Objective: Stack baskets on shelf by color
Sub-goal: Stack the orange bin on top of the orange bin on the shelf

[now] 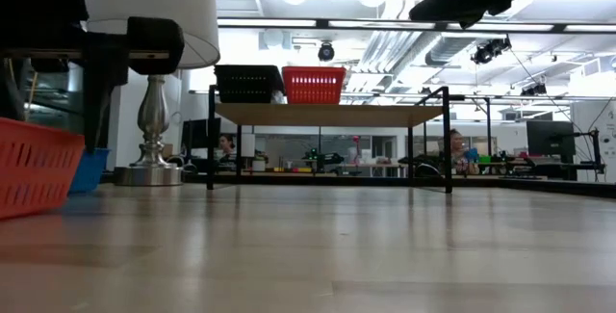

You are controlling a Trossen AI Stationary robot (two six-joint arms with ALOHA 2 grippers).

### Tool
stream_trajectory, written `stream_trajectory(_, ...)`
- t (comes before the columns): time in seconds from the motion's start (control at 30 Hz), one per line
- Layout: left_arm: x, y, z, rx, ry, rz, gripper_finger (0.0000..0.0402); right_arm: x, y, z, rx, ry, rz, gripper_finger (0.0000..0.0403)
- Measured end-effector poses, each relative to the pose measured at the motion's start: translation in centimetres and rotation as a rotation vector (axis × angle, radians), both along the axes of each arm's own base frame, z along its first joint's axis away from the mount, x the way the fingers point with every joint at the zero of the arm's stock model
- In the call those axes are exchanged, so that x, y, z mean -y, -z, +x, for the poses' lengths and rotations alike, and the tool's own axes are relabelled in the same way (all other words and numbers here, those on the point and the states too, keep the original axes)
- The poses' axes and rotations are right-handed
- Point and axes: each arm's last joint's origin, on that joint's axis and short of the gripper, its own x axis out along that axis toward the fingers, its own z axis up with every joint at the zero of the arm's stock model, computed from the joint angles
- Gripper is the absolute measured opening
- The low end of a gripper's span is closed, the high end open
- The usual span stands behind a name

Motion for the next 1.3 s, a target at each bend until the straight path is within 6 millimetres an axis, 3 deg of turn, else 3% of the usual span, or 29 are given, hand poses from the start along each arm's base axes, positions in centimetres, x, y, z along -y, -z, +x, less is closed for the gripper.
stream_trajectory(0.13,-0.1,0.0,0.0,-0.001,0.038,0.013,0.0101,0.0,0.0,0.0,0.000,0.000,0.000,0.0000)
stream_trajectory(0.3,-0.1,-0.1,0.3,0.034,0.069,0.052,0.0017,0.0,0.0,0.0,-0.003,0.000,-0.001,0.0000)
stream_trajectory(0.47,-0.5,-1.4,1.6,0.131,0.036,0.093,0.0012,0.0,0.0,0.0,-0.002,0.000,-0.001,0.0000)
stream_trajectory(0.57,-1.0,-4.2,2.8,0.240,0.009,0.130,0.0003,0.0,0.0,0.0,-0.002,0.000,-0.001,0.0000)
stream_trajectory(0.67,-2.1,-8.3,3.8,0.388,-0.034,0.179,0.0002,0.0,0.0,0.0,-0.003,0.000,-0.001,0.0000)
stream_trajectory(0.9,-7.4,-19.8,3.9,0.814,-0.322,0.492,0.0001,0.0,0.1,0.0,-0.011,0.003,-0.005,0.0000)
stream_trajectory(1.0,-9.8,-23.5,3.8,0.915,-0.423,0.561,0.0000,0.1,0.2,0.0,-0.016,0.009,-0.008,0.0000)
stream_trajectory(1.1,-12.3,-25.7,4.5,0.936,-0.533,0.623,0.0000,0.1,0.2,-0.1,-0.022,0.010,-0.010,0.0000)
stream_trajectory(1.3,-17.1,-26.5,6.8,0.762,-0.667,0.695,0.0000,0.1,0.3,-0.1,-0.028,0.016,-0.014,0.0000)
